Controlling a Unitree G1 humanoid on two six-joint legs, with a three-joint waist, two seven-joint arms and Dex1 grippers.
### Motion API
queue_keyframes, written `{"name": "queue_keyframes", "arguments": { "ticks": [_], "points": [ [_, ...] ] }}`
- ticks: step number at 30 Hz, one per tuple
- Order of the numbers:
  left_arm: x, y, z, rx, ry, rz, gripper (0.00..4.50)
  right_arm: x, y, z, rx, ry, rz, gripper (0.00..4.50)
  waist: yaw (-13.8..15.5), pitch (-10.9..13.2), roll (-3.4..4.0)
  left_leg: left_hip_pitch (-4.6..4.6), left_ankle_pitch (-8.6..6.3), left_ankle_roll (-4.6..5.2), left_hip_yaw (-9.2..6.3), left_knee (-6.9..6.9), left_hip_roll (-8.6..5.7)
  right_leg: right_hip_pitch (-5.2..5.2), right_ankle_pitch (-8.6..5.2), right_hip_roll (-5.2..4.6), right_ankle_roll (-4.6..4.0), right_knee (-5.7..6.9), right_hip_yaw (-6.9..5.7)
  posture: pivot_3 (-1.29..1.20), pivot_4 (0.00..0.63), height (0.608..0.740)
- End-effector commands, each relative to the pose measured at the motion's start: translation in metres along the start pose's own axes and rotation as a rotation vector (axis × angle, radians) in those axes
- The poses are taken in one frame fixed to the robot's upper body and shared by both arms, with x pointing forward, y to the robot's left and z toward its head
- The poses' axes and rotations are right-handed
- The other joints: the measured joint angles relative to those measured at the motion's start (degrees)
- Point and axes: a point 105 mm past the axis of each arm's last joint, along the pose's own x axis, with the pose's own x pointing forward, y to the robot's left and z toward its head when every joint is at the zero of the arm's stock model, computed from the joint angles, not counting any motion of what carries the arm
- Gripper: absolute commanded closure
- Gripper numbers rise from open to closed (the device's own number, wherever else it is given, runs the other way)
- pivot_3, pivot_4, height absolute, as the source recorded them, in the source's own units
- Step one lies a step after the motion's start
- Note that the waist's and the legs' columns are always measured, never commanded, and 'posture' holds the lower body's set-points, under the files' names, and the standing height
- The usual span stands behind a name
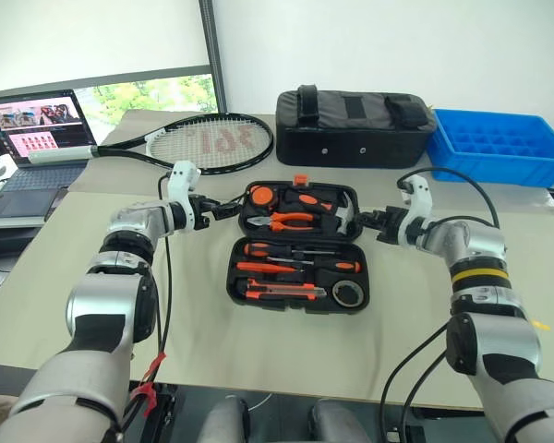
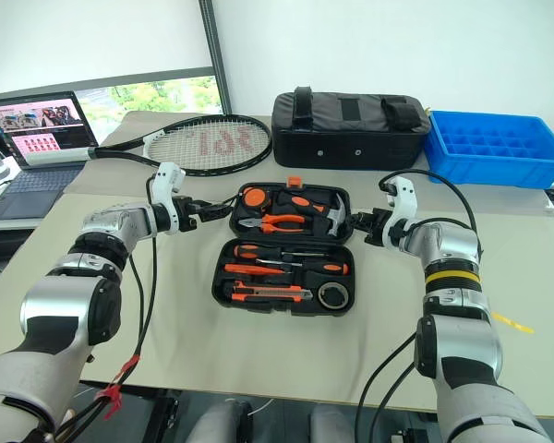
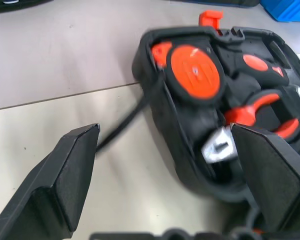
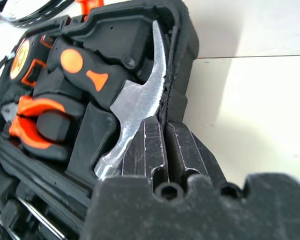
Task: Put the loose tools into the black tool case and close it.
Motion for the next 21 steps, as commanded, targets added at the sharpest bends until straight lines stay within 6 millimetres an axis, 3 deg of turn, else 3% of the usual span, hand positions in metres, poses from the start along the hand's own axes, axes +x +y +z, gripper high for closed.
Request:
{"name": "queue_keyframes", "arguments": {
  "ticks": [1, 13, 16, 21],
  "points": [
    [-0.002, 0.0, 0.01, 0.014, -0.028, 0.004, 0.0, -0.002, 0.016, 0.014, -0.053, -0.043, 0.073, 4.48, -0.06, -0.01, 0.01, -0.04, 0.0, 0.0, 0.0, 0.0, 0.0, -0.05, 0.0, 0.0, 0.0, 0.0, 0.0, 0.0, 0.15, 0.708],
    [0.016, -0.014, -0.025, 0.005, 0.081, -0.048, 0.0, 0.0, 0.023, 0.017, -0.076, -0.053, 0.053, 4.48, -0.06, -0.01, 0.01, -0.08, 0.01, -0.01, -0.02, 0.01, -0.02, -0.26, 0.0, -0.01, 0.0, 0.34, -0.03, 0.0, 0.15, 0.708],
    [0.021, -0.016, -0.028, -0.004, 0.089, -0.039, 0.72, -0.002, 0.022, 0.016, -0.073, -0.057, 0.045, 4.5, -0.1, -0.02, 0.04, -0.12, 0.01, -0.01, -0.02, 0.01, -0.01, -0.34, 0.0, 0.0, 0.0, 0.37, -0.03, 0.0, 0.15, 0.708],
    [0.023, -0.015, -0.023, -0.036, 0.046, -0.011, 2.59, -0.005, 0.019, 0.013, -0.064, -0.062, 0.035, 4.5, 0.06, -0.04, 0.06, -0.09, 0.01, -0.01, -0.02, 0.02, -0.02, -0.33, 0.0, -0.01, 0.0, 0.44, -0.03, 0.0, 0.15, 0.708]
  ]
}}
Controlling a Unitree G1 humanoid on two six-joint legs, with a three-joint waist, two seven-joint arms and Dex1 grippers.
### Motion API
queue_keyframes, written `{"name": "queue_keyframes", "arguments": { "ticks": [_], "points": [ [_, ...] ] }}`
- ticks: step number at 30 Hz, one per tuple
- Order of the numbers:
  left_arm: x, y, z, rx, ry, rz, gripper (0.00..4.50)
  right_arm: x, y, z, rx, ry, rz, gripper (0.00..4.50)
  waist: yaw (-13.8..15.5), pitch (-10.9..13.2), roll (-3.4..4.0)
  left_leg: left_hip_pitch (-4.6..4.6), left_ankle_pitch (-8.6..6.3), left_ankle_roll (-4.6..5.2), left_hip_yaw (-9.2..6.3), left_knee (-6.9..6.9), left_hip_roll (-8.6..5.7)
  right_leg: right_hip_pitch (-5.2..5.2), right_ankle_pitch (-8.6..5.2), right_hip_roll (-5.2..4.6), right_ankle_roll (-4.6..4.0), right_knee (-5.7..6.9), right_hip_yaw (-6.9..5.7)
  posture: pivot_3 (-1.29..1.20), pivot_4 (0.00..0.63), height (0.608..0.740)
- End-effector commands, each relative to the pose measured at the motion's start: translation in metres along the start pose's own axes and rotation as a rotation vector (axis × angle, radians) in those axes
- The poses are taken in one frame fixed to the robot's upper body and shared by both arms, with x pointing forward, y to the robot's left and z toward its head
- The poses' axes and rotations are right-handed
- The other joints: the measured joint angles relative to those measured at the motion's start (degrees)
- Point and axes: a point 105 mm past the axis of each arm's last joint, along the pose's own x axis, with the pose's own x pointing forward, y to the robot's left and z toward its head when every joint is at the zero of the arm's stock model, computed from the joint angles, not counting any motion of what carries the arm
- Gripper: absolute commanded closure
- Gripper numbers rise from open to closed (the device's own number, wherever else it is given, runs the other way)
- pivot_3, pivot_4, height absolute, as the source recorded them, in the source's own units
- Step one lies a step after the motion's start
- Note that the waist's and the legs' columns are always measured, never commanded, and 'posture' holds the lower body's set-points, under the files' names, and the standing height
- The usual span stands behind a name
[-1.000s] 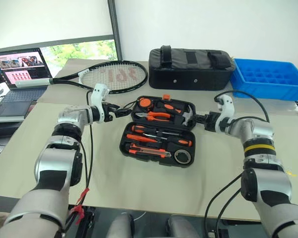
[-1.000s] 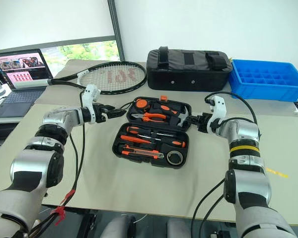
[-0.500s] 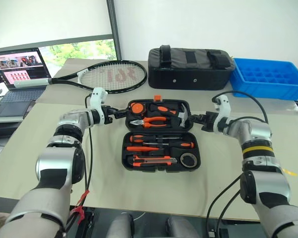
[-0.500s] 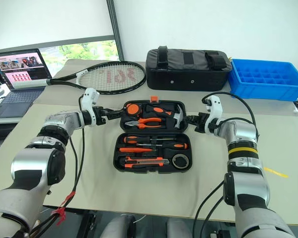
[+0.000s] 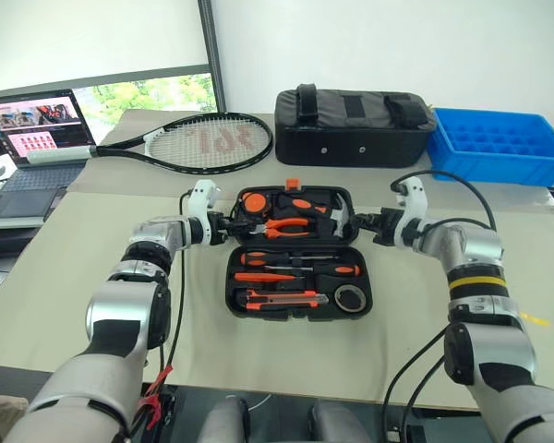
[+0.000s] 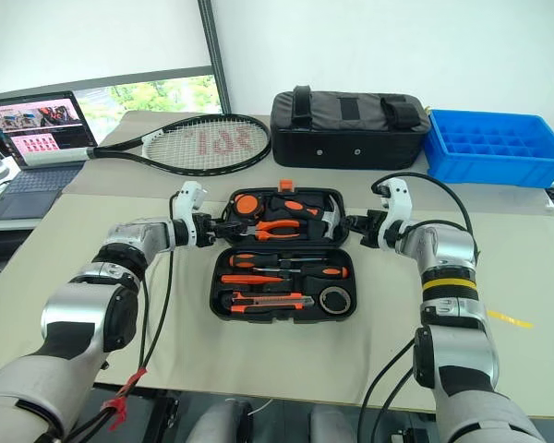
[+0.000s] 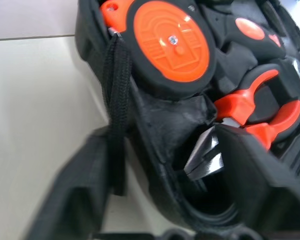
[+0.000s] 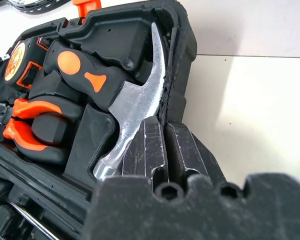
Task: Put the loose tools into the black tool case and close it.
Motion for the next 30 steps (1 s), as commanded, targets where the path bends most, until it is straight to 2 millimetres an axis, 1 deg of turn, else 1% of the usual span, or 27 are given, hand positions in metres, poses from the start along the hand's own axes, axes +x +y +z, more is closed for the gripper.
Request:
{"name": "queue_keyframes", "arguments": {
  "ticks": [1, 3, 5, 6, 7, 12, 14, 18, 20, 22, 26, 30],
  "points": [
    [0.001, -0.001, 0.013, -0.013, -0.051, 0.023, 2.9, -0.006, 0.012, 0.018, -0.023, -0.078, 0.048, 4.5, 0.08, 0.0, 0.0, 0.0, 0.0, 0.0, 0.0, 0.02, 0.0, 0.0, 0.0, 0.0, 0.0, 0.01, 0.0, 0.0, 0.15, 0.708],
    [0.0, -0.001, 0.016, -0.03, -0.067, 0.018, 3.42, -0.007, 0.012, 0.018, -0.02, -0.09, 0.046, 4.5, 0.2, 0.0, 0.0, 0.0, 0.04, -0.05, 0.0, 0.05, 0.0, 0.01, 0.0, 0.0, 0.0, 0.06, 0.0, 0.0, 0.15, 0.708],
    [-0.001, -0.002, 0.018, -0.035, -0.071, 0.006, 4.08, -0.008, 0.012, 0.02, -0.018, -0.105, 0.05, 4.5, 0.18, 0.0, 0.0, 0.02, 0.1, -0.02, 0.0, 0.07, -0.03, 0.01, 0.0, -0.01, 0.0, 0.1, 0.01, 0.0, 0.15, 0.708],
    [-0.001, -0.003, 0.018, -0.038, -0.071, 0.0, 4.34, -0.009, 0.013, 0.02, -0.017, -0.113, 0.051, 4.5, 0.14, 0.0, 0.0, 0.03, 0.15, -0.01, 0.0, 0.06, -0.04, 0.01, -0.01, -0.01, 0.01, 0.1, 0.02, 0.0, 0.15, 0.708],
    [-0.002, -0.003, 0.019, -0.043, -0.073, -0.008, 4.47, -0.01, 0.013, 0.022, -0.019, -0.124, 0.05, 4.5, 0.08, 0.0, 0.0, 0.05, 0.17, 0.01, 0.0, 0.06, -0.04, 0.01, -0.01, -0.01, 0.01, 0.09, 0.02, 0.0, 0.15, 0.708],
    [-0.006, -0.005, 0.022, -0.044, -0.083, -0.047, 4.47, -0.015, 0.015, 0.029, -0.033, -0.186, 0.071, 4.5, -0.03, 0.0, 0.0, 0.06, 0.26, 0.02, -0.02, 0.03, -0.04, -0.02, -0.01, 0.01, 0.02, 0.03, 0.02, 0.0, 0.15, 0.708],
    [-0.009, -0.007, 0.029, -0.007, -0.115, -0.069, 4.47, -0.018, 0.017, 0.032, -0.056, -0.217, 0.083, 4.5, 0.01, 0.0, 0.0, 0.01, 0.26, 0.02, -0.02, 0.02, -0.04, -0.04, -0.01, 0.01, 0.02, 0.25, 0.02, 0.0, 0.15, 0.708],
    [-0.015, -0.014, 0.045, 0.034, -0.186, -0.115, 4.47, -0.022, 0.016, 0.036, -0.078, -0.26, 0.078, 4.5, 0.06, 0.01, 0.0, -0.09, 0.27, 0.02, -0.03, 0.01, -0.06, -0.12, 0.0, 0.0, 0.01, 0.24, 0.02, 0.0, 0.15, 0.708],
    [-0.02, -0.021, 0.058, 0.056, -0.245, -0.165, 4.47, -0.024, 0.017, 0.04, -0.081, -0.281, 0.084, 4.5, 0.08, 0.02, -0.01, -0.12, 0.28, 0.01, -0.03, 0.01, -0.06, -0.16, 0.0, 0.0, 0.01, 0.24, 0.02, 0.0, 0.15, 0.708],
    [-0.024, -0.026, 0.064, 0.063, -0.276, -0.203, 4.47, -0.025, 0.018, 0.042, -0.09, -0.291, 0.089, 4.5, 0.05, 0.03, -0.01, -0.14, 0.28, 0.0, -0.03, 0.0, -0.05, -0.17, 0.0, 0.0, 0.01, 0.24, 0.02, 0.0, 0.15, 0.708],
    [-0.028, -0.03, 0.065, 0.083, -0.276, -0.232, 4.47, -0.025, 0.019, 0.041, -0.103, -0.293, 0.092, 4.5, -0.03, 0.04, -0.01, -0.16, 0.28, 0.0, -0.03, -0.04, -0.05, -0.21, 0.0, 0.01, 0.0, 0.24, 0.02, 0.0, 0.15, 0.708],
    [-0.034, -0.024, 0.061, 0.053, -0.26, -0.211, 4.47, -0.025, 0.02, 0.04, -0.112, -0.298, 0.097, 4.5, -0.1, 0.04, -0.01, -0.15, 0.28, 0.01, -0.03, -0.09, -0.04, -0.23, 0.0, 0.0, 0.0, 0.24, 0.02, 0.0, 0.15, 0.708]
  ]
}}
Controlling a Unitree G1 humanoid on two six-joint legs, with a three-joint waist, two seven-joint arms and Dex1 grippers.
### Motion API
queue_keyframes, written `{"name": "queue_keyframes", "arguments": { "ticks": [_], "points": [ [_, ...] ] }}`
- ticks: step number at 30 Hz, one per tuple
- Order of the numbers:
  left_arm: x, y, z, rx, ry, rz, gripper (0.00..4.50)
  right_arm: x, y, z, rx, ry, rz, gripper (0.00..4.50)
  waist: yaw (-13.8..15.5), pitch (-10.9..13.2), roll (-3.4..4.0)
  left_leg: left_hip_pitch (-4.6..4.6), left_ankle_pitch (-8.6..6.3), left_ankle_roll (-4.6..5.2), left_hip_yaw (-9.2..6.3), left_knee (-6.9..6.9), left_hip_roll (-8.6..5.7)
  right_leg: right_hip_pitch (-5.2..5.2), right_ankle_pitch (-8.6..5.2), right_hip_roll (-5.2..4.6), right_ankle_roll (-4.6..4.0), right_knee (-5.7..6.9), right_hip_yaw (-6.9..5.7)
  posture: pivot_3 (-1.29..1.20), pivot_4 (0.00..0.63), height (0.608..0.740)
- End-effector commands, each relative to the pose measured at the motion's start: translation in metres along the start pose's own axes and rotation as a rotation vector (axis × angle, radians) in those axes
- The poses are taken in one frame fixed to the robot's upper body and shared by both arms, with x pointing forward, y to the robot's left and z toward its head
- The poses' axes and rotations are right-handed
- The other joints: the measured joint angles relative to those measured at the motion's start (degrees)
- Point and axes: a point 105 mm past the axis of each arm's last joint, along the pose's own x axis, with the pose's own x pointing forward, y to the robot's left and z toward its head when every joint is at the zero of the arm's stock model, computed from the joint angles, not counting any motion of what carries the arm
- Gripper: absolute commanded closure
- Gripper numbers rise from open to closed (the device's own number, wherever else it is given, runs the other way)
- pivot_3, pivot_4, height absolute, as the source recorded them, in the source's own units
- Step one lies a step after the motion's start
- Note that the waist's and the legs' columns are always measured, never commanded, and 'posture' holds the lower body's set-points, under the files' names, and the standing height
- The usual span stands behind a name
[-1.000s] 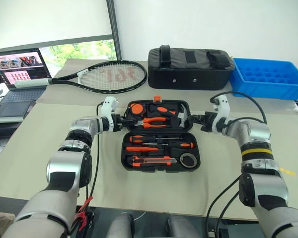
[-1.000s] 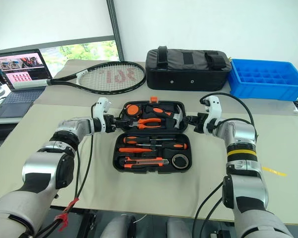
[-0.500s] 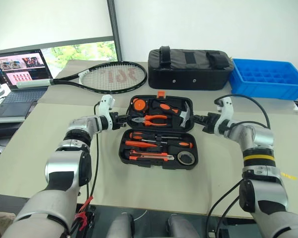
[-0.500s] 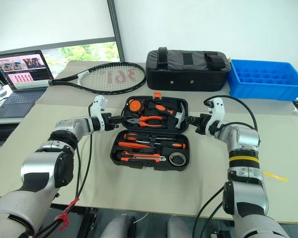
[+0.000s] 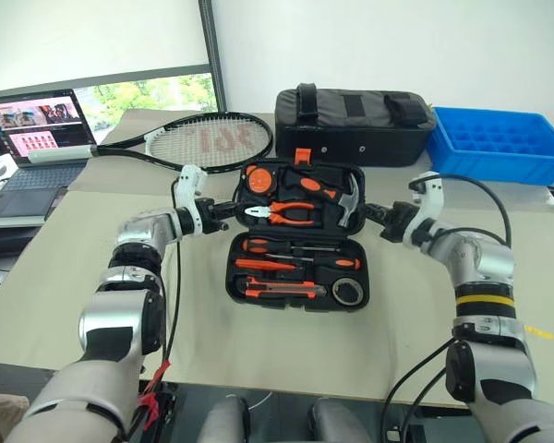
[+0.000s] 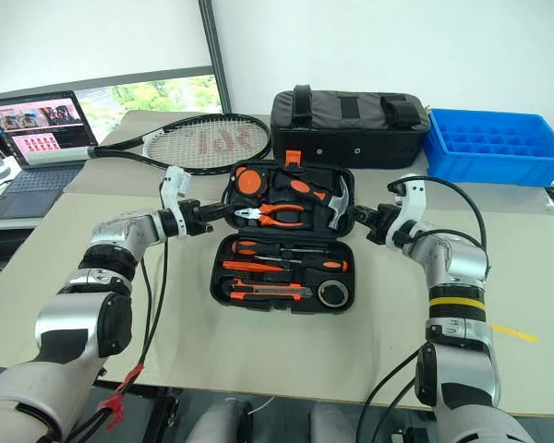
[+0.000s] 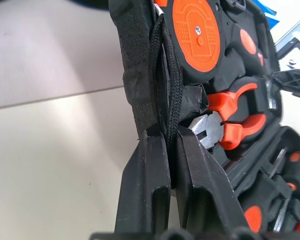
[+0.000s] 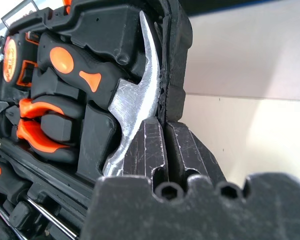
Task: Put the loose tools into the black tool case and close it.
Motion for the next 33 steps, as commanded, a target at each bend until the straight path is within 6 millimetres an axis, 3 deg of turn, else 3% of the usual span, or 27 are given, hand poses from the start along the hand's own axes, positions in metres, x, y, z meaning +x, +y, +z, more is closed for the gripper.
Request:
{"name": "queue_keyframes", "arguments": {
  "ticks": [1, 12, 17, 26, 33],
  "points": [
    [-0.006, -0.015, 0.033, 0.035, -0.101, -0.085, 4.47, -0.002, 0.014, 0.024, -0.061, -0.098, 0.059, 4.5, 0.02, 0.0, 0.0, -0.01, 0.0, 0.0, -0.01, 0.0, 0.0, 0.0, 0.0, 0.0, 0.0, 0.0, 0.0, 0.0, 0.15, 0.708],
    [-0.01, -0.009, 0.015, -0.033, -0.022, -0.083, 4.47, -0.003, 0.016, 0.025, -0.063, -0.11, 0.065, 4.5, 0.12, 0.0, 0.0, -0.02, 0.0, 0.0, -0.02, 0.0, 0.0, 0.0, 0.0, 0.0, 0.0, -0.01, -0.01, 0.0, 0.15, 0.708],
    [-0.009, -0.004, 0.015, 0.022, -0.046, -0.043, 4.47, -0.006, 0.019, 0.028, -0.08, -0.14, 0.081, 4.5, 0.15, 0.0, 0.0, -0.03, 0.0, 0.0, -0.02, -0.01, 0.0, 0.0, 0.0, 0.0, 0.0, -0.02, -0.01, 0.0, 0.15, 0.708],
    [-0.015, -0.014, 0.009, 0.5, -0.149, -0.007, 4.47, -0.035, 0.039, 0.03, -0.365, -0.293, 0.193, 4.5, 0.3, 0.0, 0.0, -0.02, 0.0, 0.0, -0.02, -0.04, 0.02, -0.01, 0.01, -0.01, -0.01, -0.03, 0.01, 0.0, 0.15, 0.708],
    [-0.031, -0.037, -0.004, 1.004, -0.232, 0.001, 4.47, -0.055, 0.046, 0.024, -0.795, -0.413, 0.207, 4.5, 0.41, 0.0, 0.0, 0.02, 0.0, 0.0, 0.02, 0.0, 0.02, 0.02, 0.02, -0.03, -0.02, -0.08, 0.06, 0.0, 0.15, 0.708]
  ]
}}
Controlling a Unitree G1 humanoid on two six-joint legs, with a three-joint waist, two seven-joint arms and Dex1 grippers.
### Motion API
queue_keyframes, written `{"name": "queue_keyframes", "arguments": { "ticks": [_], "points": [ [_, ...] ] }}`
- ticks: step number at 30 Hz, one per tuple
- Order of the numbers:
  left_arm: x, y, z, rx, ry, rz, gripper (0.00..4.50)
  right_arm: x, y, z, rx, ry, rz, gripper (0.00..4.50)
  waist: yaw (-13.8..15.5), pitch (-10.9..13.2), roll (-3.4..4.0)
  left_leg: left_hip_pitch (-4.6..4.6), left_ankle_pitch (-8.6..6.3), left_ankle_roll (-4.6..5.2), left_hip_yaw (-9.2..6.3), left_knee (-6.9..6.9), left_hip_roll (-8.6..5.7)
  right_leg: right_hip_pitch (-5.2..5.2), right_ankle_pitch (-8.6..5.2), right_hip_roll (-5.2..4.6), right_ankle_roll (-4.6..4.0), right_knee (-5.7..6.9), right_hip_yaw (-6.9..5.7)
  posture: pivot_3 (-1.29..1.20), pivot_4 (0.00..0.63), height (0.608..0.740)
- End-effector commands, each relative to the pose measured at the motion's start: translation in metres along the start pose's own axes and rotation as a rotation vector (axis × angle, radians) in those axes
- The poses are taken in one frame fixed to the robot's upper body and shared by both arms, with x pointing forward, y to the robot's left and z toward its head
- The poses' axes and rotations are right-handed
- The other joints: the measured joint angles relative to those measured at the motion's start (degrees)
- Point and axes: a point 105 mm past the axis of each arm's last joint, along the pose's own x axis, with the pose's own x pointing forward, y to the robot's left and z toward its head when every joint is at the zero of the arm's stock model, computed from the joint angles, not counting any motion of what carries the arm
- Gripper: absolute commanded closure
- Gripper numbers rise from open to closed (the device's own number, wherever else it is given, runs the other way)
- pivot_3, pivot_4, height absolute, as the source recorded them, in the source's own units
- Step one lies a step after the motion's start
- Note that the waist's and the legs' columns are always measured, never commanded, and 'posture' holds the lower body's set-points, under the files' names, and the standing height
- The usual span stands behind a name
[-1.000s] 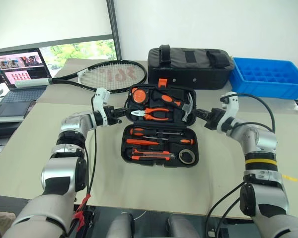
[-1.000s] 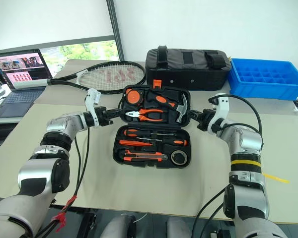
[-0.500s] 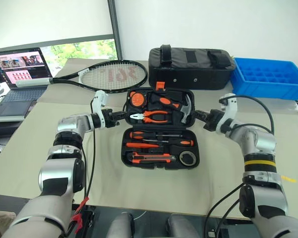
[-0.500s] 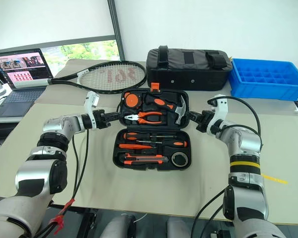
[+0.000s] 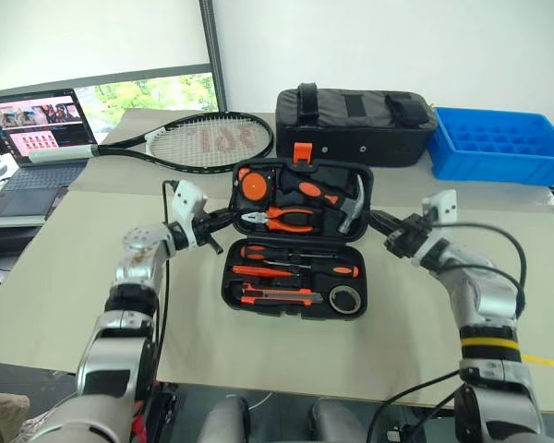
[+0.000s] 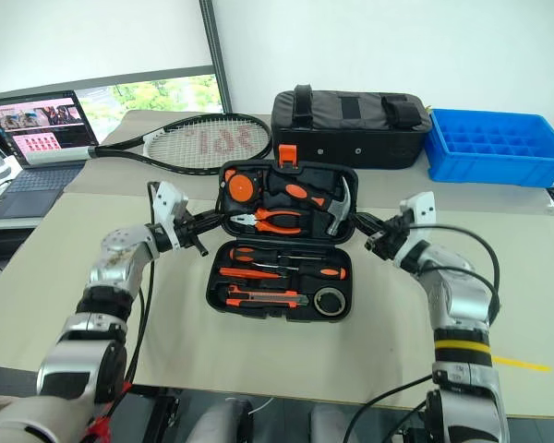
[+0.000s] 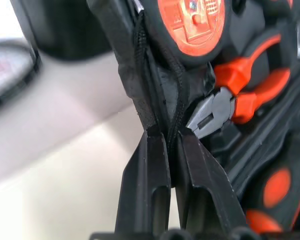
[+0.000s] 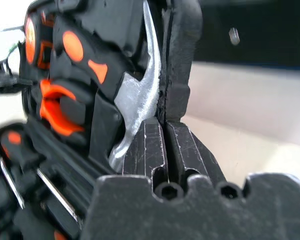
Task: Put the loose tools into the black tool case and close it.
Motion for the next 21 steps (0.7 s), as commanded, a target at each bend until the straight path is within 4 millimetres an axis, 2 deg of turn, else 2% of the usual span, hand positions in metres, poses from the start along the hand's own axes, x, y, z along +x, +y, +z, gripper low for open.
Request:
{"name": "queue_keyframes", "arguments": {
  "ticks": [1, 5, 10, 13, 14, 15, 17, 18, 19, 21],
  "points": [
    [-0.004, -0.006, 0.025, 0.313, -0.09, -0.019, 4.47, -0.002, 0.003, 0.043, -0.331, -0.166, 0.048, 4.5, 0.05, 0.0, 0.0, 0.02, 0.0, 0.0, 0.02, 0.02, -0.01, 0.01, 0.01, -0.01, -0.01, -0.04, 0.01, 0.0, 0.15, 0.708],
    [-0.016, -0.019, 0.017, 0.501, -0.106, -0.049, 4.47, -0.013, 0.014, 0.033, -0.524, -0.18, 0.115, 4.5, 0.13, 0.0, -0.01, 0.14, 0.0, 0.0, 0.04, 0.1, -0.01, 0.13, 0.02, -0.03, -0.03, -0.26, 0.02, 0.0, 0.15, 0.708],
    [-0.034, -0.034, -0.007, 0.613, -0.049, -0.159, 4.47, -0.032, 0.028, 0.017, -0.686, -0.186, 0.208, 4.5, 0.17, 0.0, -0.01, 0.19, 0.0, 0.01, 0.05, 0.05, 0.0, 0.16, 0.03, -0.03, -0.04, -0.28, 0.02, 0.0, 0.15, 0.708],
    [-0.043, -0.035, -0.016, 0.636, -0.013, -0.185, 4.47, -0.042, 0.032, 0.005, -0.738, -0.151, 0.256, 4.5, 0.06, 0.0, 0.0, 0.24, 0.0, 0.01, 0.11, 0.06, 0.0, 0.19, 0.03, -0.06, -0.05, -0.26, 0.05, 0.0, 0.15, 0.708],
    [-0.045, -0.036, -0.018, 0.65, -0.006, -0.202, 3.72, -0.044, 0.033, 0.001, -0.746, -0.139, 0.267, 4.5, 0.01, 0.0, -0.01, 0.41, 0.0, 0.01, 0.16, 0.05, -0.01, 0.34, 0.03, -0.09, -0.06, -0.27, 0.09, 0.0, 0.15, 0.708],
    [-0.052, -0.043, -0.022, 0.703, 0.004, -0.271, 3.52, -0.051, 0.036, -0.006, -0.758, -0.106, 0.306, 4.13, -0.01, 0.01, -0.01, 0.57, -0.01, 0.02, 0.16, 0.05, 0.0, 0.55, 0.03, -0.08, -0.06, -0.3, 0.08, 0.0, 0.15, 0.708],
    [-0.068, -0.054, -0.029, 0.794, 0.018, -0.376, 2.75, -0.064, 0.04, -0.017, -0.773, -0.062, 0.359, 3.54, -0.04, 0.01, -0.02, 1.05, -0.03, 0.04, 0.23, -0.09, 0.0, 1.03, 0.01, -0.1, -0.06, -0.52, 0.1, 0.0, 0.15, 0.708],
    [-0.076, -0.056, -0.032, 0.828, 0.026, -0.412, 2.27, -0.07, 0.04, -0.022, -0.77, -0.038, 0.373, 3.04, -0.03, 0.01, -0.02, 1.09, -0.03, 0.04, 0.28, -0.15, 0.03, 1.1, 0.01, -0.1, -0.07, -0.73, 0.11, 0.0, 0.15, 0.708],
    [-0.08, -0.057, -0.034, 0.845, 0.03, -0.428, 2.02, -0.074, 0.04, -0.025, -0.768, -0.027, 0.376, 2.83, -0.03, 0.01, -0.04, 1.12, -0.02, 0.03, 0.34, -0.21, 0.04, 1.11, 0.01, -0.11, -0.07, -0.8, 0.14, 0.0, 0.15, 0.708],
    [-0.094, -0.052, -0.036, 0.878, 0.05, -0.425, 1.18, -0.091, 0.035, -0.036, -0.74, 0.05, 0.385, 2.04, -0.03, 0.0, -0.05, 1.16, -0.03, 0.03, 0.52, -0.22, 0.06, 1.12, 0.02, -0.23, -0.1, -0.78, 0.19, 0.0, 0.15, 0.708]
  ]
}}
